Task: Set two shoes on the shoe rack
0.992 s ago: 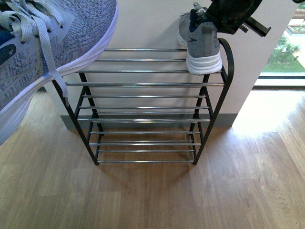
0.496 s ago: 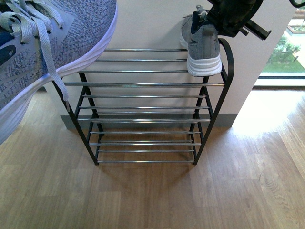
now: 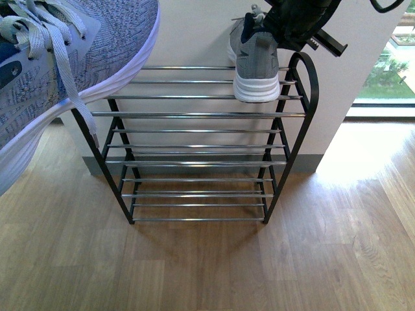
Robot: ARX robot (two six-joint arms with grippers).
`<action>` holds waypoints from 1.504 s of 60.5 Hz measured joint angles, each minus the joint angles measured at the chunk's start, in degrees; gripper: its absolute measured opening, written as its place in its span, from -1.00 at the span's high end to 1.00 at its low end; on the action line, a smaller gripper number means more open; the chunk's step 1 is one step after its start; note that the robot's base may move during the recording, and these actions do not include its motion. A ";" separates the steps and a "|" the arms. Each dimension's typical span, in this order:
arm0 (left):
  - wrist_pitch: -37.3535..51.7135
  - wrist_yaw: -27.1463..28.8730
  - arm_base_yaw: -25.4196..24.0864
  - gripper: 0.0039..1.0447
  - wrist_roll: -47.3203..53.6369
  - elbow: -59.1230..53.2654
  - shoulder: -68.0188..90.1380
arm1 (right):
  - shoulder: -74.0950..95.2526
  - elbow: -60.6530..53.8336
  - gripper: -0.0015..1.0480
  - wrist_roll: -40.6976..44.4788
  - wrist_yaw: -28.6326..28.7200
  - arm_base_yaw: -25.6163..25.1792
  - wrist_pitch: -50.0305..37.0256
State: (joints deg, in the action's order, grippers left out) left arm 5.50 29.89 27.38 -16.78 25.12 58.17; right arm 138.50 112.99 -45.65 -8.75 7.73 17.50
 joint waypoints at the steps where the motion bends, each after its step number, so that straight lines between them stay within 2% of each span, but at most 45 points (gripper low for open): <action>1: 0.00 0.00 0.00 0.98 0.00 0.00 0.00 | 0.04 -0.04 0.97 0.07 -0.37 -0.02 0.00; 8: 0.00 0.04 0.00 0.98 0.00 0.00 0.00 | 1.70 0.92 0.97 0.31 -2.01 -0.26 0.15; 35: 0.00 0.04 0.00 0.98 0.00 0.00 0.00 | 8.57 5.44 0.97 3.82 -2.19 -0.81 0.85; 48: 0.00 0.02 0.00 0.98 0.02 0.00 0.00 | 6.49 1.44 0.36 8.35 -1.44 -1.81 -5.81; 63: 0.00 0.02 0.00 0.98 0.02 0.00 0.00 | -7.56 -16.17 -0.38 12.59 4.90 -3.76 -15.63; 70: 0.00 0.04 0.00 0.98 0.02 0.00 0.00 | -19.82 -28.89 -0.80 15.72 10.69 -5.49 -22.23; 72: 0.00 0.04 0.00 0.98 0.00 0.00 0.00 | -22.69 -32.09 -0.85 16.68 12.37 -5.99 -24.00; 75: 0.00 0.04 0.00 0.98 0.00 0.00 0.00 | -26.51 -36.33 -0.83 18.16 15.17 -6.75 -26.18; 79: 0.00 0.04 0.00 0.98 0.02 0.00 0.00 | -34.77 -46.01 -0.82 21.92 21.22 -8.83 -29.48; 85: 0.00 0.02 0.00 0.98 0.00 0.00 0.00 | -46.07 -58.82 -0.82 27.28 28.33 -12.70 -30.60; 91: 0.00 0.04 0.00 0.98 0.00 0.00 0.00 | -56.28 -67.76 -0.82 31.17 32.41 -16.83 -30.69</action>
State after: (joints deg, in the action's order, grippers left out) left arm 5.50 29.93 27.38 -16.78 25.12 58.17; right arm 82.21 45.23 -14.48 23.66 -9.10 -13.19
